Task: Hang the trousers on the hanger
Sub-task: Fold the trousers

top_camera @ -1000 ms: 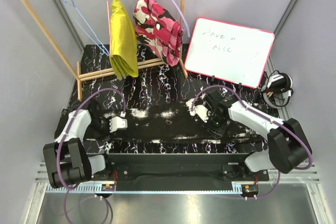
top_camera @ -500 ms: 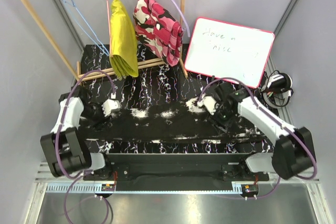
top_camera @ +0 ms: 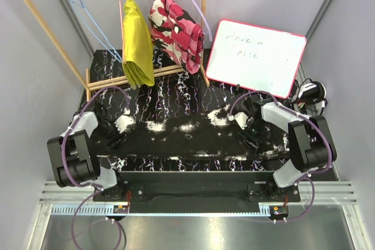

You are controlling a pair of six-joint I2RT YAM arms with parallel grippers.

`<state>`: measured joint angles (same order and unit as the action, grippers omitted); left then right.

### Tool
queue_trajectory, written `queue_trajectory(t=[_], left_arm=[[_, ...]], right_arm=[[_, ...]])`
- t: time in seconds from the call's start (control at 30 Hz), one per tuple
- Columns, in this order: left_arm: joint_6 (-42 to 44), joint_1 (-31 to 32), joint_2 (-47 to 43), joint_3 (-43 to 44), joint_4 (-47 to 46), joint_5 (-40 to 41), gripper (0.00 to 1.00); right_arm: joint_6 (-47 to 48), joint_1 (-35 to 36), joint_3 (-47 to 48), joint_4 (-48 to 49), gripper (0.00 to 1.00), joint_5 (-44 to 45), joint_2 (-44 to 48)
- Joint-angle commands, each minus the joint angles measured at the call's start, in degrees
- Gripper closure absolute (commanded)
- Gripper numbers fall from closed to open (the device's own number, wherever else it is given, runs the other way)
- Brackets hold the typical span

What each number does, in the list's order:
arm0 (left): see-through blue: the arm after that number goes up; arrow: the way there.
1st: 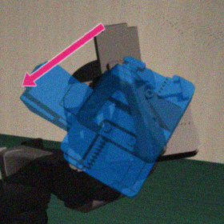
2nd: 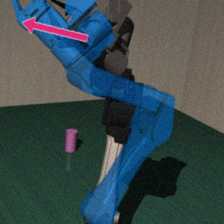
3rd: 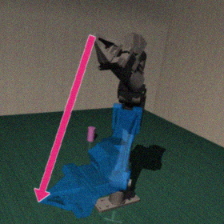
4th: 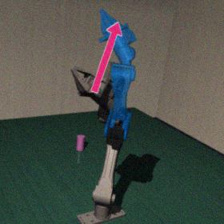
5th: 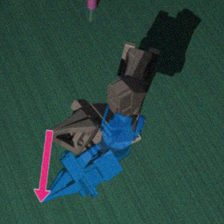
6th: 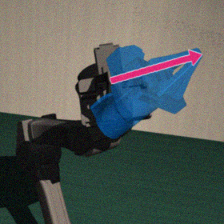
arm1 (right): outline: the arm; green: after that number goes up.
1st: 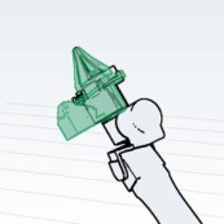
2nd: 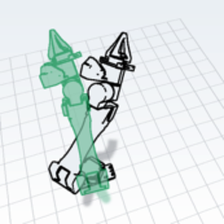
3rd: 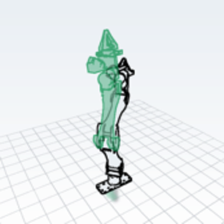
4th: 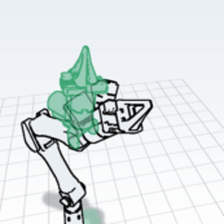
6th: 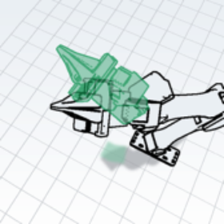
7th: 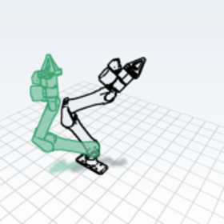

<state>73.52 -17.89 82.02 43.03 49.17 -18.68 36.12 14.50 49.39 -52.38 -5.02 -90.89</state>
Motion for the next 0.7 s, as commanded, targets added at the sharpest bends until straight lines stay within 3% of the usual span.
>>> queue_trajectory(t=[0.0, 0.17, 0.3, 0.4, 0.67], left_arm=[[-4.3, -0.1, 3.9, -2.4, -4.3, 6.0, 0.48], [-11.4, -0.2, -1.8, -1.5, -4.0, 0.8, 0.42], [-18.4, -1.9, -6.8, 1.3, -2.7, -3.9, 0.27], [-23.8, -6.4, -7.0, 4.5, -1.9, -5.7, 0.16], [-28.6, -23.5, 0.9, 13.1, -0.8, -2.6, 0.1]], right_arm=[[0.5, -3.4, -2.4, 6.0, 0.46, 4.7, -5.0], [2.0, -12.7, 0.4, 5.8, 0.47, 7.6, -10.3], [3.4, -16.3, -1.9, 5.0, 0.47, 8.7, -8.6], [3.4, -16.7, -3.7, 3.9, 0.47, 7.5, -6.0], [3.2, -16.7, -1.2, -1.1, 0.44, 3.9, 1.1]])
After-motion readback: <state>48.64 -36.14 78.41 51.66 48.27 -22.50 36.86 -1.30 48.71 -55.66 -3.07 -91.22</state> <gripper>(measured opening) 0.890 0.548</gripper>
